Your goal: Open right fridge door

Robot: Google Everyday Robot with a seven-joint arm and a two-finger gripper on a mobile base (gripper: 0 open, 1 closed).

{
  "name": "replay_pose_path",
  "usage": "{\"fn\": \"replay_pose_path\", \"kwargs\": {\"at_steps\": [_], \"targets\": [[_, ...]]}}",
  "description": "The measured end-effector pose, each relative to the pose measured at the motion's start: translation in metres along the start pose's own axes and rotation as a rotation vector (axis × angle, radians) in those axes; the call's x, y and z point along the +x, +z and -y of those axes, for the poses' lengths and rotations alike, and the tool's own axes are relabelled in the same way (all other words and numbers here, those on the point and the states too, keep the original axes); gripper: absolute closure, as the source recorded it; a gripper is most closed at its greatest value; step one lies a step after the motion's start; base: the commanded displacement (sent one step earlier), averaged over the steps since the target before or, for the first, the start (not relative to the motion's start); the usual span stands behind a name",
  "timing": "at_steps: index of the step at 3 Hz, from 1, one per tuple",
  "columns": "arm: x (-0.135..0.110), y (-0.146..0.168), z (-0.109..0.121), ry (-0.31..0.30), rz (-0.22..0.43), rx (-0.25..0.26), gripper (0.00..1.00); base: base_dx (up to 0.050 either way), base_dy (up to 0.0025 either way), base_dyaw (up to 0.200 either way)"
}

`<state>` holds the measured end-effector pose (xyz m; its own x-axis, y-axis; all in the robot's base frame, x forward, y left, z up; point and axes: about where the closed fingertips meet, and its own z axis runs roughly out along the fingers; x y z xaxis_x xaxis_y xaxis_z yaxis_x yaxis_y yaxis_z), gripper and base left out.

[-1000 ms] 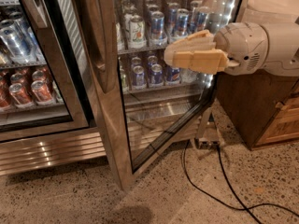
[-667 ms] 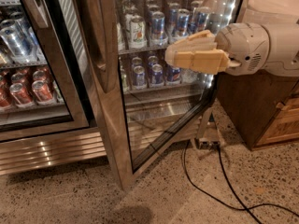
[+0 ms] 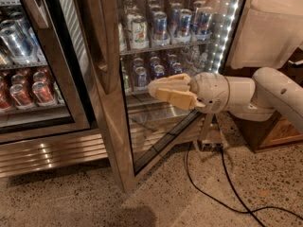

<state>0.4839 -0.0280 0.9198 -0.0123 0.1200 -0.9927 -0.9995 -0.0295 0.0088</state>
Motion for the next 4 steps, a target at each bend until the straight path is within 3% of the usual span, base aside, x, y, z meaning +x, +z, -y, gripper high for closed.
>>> {"fn": "replay_pose_path", "kwargs": {"at_steps": [1, 2, 3, 4], "targets": [[-0.014, 0.018, -0.064, -0.049, 0.028, -0.089, 0.38, 0.0, 0.0, 0.0], [-0.018, 0.019, -0.145, -0.073, 0.082, -0.169, 0.61, 0.0, 0.0, 0.0], [-0.017, 0.017, -0.208, -0.088, 0.128, -0.223, 0.84, 0.0, 0.0, 0.0], [-0.012, 0.015, -0.253, -0.088, 0.154, -0.258, 1.0, 0.0, 0.0, 0.0]]}}
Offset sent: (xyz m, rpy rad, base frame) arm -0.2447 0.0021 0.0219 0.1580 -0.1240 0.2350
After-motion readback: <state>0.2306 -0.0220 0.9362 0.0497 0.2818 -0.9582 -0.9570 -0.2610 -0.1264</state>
